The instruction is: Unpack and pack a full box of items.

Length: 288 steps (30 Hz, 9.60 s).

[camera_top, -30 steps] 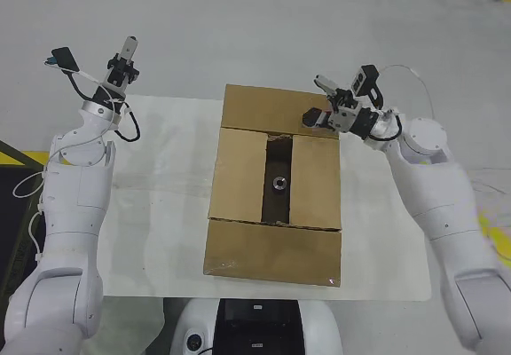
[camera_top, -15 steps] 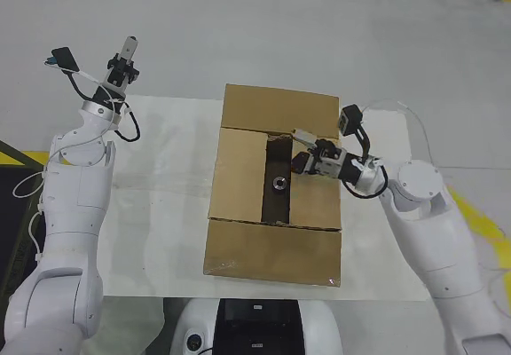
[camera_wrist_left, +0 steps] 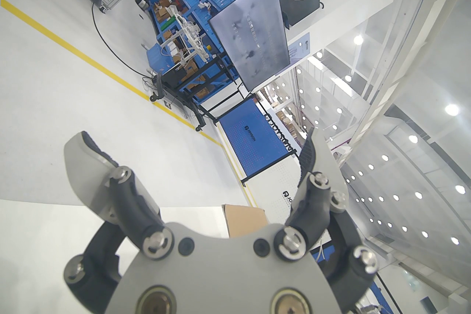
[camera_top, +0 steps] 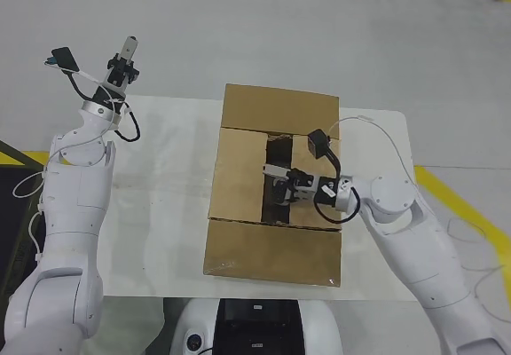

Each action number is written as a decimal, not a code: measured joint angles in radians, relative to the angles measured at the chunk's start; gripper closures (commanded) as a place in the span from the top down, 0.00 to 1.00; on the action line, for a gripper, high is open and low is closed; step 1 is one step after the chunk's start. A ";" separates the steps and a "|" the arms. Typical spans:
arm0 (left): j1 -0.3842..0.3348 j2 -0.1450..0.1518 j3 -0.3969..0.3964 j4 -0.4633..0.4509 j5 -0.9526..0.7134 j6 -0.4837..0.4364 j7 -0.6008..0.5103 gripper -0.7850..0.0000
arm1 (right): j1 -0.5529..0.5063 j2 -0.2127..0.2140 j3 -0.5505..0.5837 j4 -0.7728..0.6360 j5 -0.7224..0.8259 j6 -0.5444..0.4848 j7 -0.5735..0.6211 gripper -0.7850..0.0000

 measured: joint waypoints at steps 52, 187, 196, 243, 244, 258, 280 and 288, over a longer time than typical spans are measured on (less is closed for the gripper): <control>0.090 0.119 -0.022 -0.188 -0.525 0.029 -1.009 1.00 | -0.086 0.001 -0.064 -0.133 -0.115 0.034 -0.146 1.00; -0.017 0.174 0.241 -0.235 -0.553 0.138 -1.009 1.00 | -0.225 -0.040 0.046 -0.244 -0.062 -0.197 -0.026 1.00; -0.053 0.156 0.325 -0.332 -0.537 0.212 -0.921 1.00 | -0.278 -0.018 0.101 -0.305 -0.068 -0.147 0.027 1.00; -0.238 0.037 0.722 -0.318 -0.431 0.470 -0.763 1.00 | -0.525 0.040 0.249 -0.512 -0.037 -0.081 0.078 1.00; -0.243 0.031 0.734 -0.312 -0.431 0.472 -0.753 1.00 | -0.532 0.042 0.253 -0.517 -0.037 -0.082 0.080 1.00; -0.276 -0.035 0.865 -0.229 -0.331 0.459 -0.633 1.00 | -0.551 0.056 0.257 -0.506 -0.016 -0.077 0.070 1.00; -0.259 -0.099 0.858 -0.149 -0.420 0.336 -0.559 1.00 | -0.530 0.070 0.225 -0.474 -0.004 -0.027 0.024 1.00; -0.226 -0.081 0.768 -0.253 -0.481 0.335 -0.608 1.00 | -0.514 0.073 0.225 -0.440 0.003 -0.018 -0.038 1.00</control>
